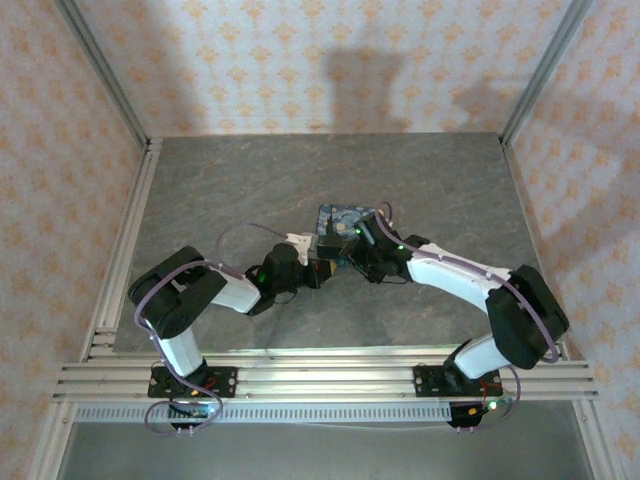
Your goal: Unlock a padlock with a key
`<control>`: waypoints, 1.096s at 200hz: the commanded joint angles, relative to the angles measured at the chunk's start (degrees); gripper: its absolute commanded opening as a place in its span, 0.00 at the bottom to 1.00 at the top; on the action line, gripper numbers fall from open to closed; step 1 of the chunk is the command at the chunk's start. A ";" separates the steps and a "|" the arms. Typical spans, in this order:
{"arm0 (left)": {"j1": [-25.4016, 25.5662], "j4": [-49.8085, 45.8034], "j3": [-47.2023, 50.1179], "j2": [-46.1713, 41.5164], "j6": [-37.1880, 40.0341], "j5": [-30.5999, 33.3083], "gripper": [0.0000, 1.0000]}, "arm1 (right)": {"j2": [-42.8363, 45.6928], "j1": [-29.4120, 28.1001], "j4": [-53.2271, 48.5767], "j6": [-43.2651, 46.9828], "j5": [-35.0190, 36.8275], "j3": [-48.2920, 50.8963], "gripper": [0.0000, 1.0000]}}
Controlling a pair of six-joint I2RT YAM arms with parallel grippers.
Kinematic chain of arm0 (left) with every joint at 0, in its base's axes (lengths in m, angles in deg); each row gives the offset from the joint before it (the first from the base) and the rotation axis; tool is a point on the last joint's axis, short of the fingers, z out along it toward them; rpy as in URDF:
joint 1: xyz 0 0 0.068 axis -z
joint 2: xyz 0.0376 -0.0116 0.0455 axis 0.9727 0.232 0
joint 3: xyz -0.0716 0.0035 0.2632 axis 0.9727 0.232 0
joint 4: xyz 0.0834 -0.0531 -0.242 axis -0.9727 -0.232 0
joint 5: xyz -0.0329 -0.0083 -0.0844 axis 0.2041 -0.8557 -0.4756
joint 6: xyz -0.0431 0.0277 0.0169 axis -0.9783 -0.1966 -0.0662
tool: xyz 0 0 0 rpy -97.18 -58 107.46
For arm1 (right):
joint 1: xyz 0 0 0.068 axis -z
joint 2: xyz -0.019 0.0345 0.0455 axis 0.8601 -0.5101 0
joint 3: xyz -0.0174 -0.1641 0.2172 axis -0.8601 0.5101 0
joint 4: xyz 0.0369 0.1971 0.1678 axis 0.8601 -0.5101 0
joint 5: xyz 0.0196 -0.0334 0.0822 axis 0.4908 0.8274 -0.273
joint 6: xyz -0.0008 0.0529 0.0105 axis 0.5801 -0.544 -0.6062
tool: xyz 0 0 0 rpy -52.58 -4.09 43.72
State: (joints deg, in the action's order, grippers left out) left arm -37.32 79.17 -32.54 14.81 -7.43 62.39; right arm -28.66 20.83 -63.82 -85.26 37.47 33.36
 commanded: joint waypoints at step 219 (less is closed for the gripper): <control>8.90 -2.43 5.43 -11.37 -1.25 19.14 0.00 | -3.92 -1.76 8.48 -4.41 -4.62 0.59 0.48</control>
State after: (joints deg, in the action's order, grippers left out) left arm -29.43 74.97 -28.00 4.71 -14.97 76.62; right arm -31.02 19.43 -54.73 -90.20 34.52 37.14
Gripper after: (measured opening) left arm 0.048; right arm 0.484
